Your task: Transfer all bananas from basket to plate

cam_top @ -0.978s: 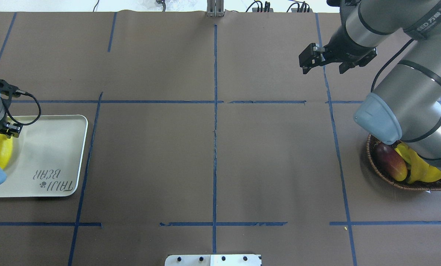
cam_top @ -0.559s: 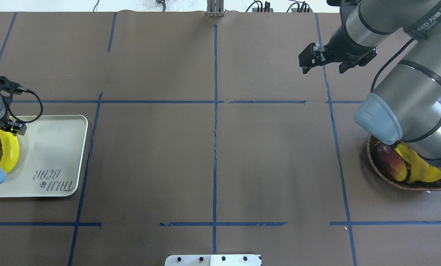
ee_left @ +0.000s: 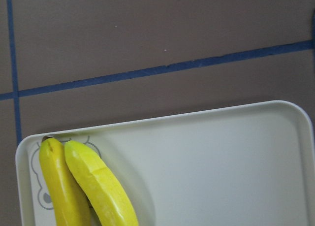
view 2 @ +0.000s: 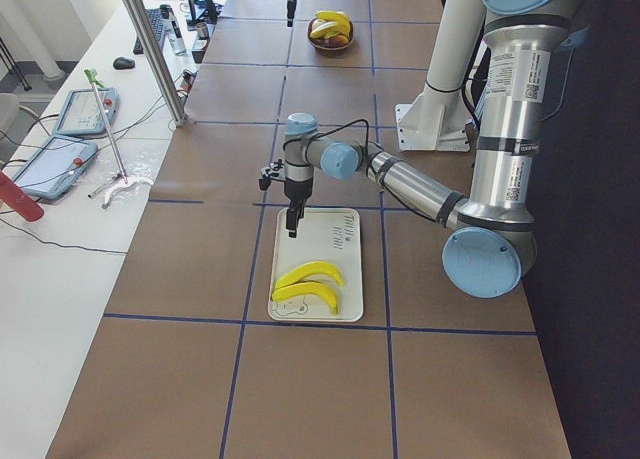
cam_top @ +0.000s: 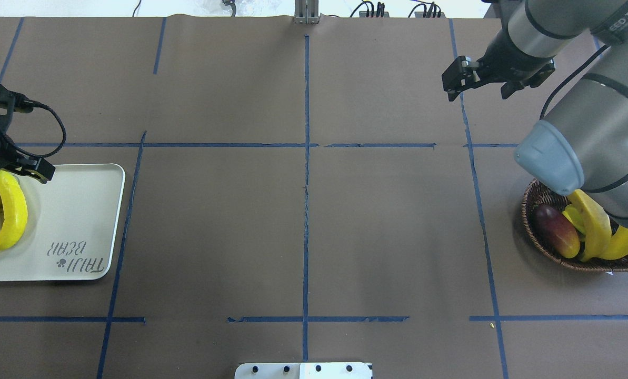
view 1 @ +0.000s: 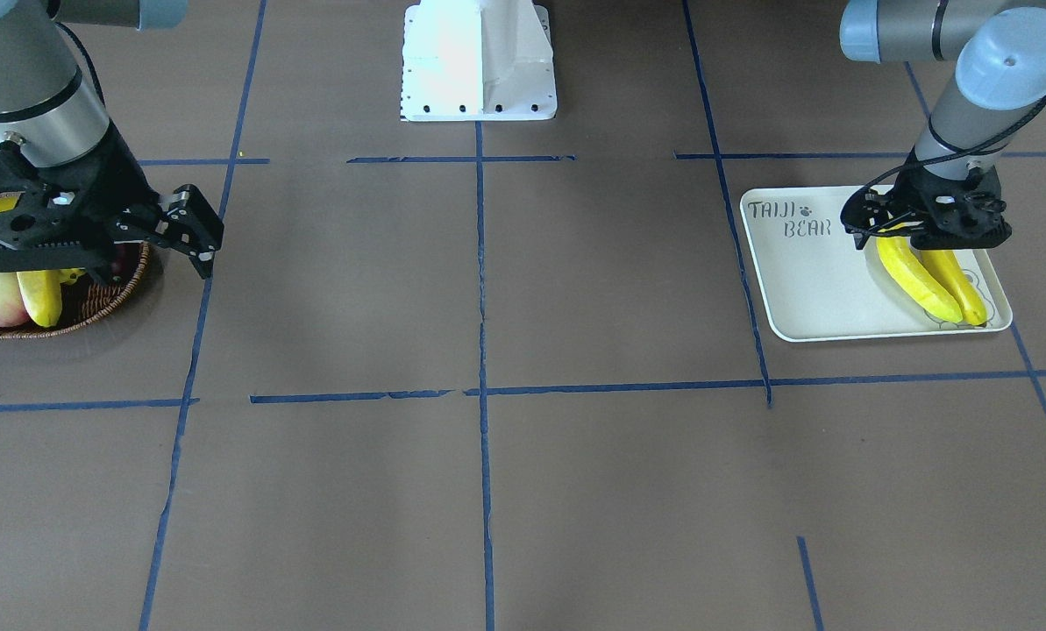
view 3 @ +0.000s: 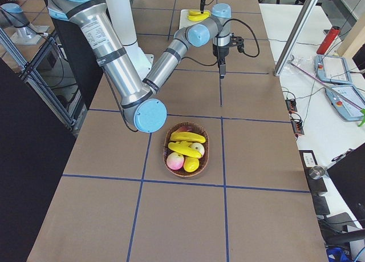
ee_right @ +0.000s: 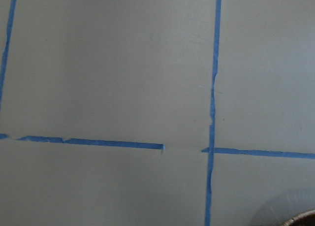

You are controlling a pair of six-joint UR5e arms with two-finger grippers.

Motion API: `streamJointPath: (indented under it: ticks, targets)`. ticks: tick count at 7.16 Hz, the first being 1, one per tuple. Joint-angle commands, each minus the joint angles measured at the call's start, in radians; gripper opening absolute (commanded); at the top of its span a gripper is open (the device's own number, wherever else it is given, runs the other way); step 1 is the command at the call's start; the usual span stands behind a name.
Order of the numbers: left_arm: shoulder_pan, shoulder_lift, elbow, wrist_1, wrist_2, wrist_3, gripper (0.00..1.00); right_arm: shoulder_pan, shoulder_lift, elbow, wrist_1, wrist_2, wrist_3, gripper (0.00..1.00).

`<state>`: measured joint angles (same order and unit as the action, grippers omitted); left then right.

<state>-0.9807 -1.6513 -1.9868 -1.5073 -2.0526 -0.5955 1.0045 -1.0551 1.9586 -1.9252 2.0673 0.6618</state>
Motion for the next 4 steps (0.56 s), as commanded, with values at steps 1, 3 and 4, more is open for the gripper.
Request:
streamJointPath:
  ticks: [1,3,4]
  targets:
    - [-0.097,-0.021,-0.007,0.005,-0.163,0.092,1.00,0.074,-0.115,0.016,-0.031,0.060,-0.237,1.00]
    - [-0.101,-0.132,-0.006,0.053,-0.259,-0.042,1.00,0.094,-0.236,0.058,-0.025,0.092,-0.278,1.00]
    - [-0.092,-0.187,0.012,0.074,-0.258,-0.046,1.00,0.094,-0.309,0.060,0.061,0.092,-0.274,1.00]
